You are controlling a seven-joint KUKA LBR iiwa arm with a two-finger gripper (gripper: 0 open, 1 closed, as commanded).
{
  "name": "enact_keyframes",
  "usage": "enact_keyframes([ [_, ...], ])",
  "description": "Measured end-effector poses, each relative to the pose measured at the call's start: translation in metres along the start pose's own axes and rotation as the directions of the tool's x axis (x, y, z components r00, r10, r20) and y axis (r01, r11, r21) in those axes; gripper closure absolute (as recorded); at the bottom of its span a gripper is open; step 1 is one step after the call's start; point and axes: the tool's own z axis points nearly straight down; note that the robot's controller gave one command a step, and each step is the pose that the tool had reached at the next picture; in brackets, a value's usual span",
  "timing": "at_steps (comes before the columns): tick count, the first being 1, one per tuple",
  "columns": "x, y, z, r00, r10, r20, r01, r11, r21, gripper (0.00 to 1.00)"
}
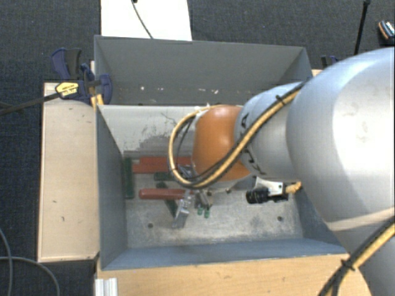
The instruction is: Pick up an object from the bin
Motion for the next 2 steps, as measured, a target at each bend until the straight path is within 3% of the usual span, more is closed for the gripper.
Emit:
enact_keyframes([
  [1, 0.001, 0.0, 0.0, 1.0, 0.003, -0.001, -0.003, 1.0, 0.0, 1.0],
  [2, 0.013, 0.012, -0.138, 1.0, 0.017, 0.005, -0.017, 1.0, -0.005, 1.0],
])
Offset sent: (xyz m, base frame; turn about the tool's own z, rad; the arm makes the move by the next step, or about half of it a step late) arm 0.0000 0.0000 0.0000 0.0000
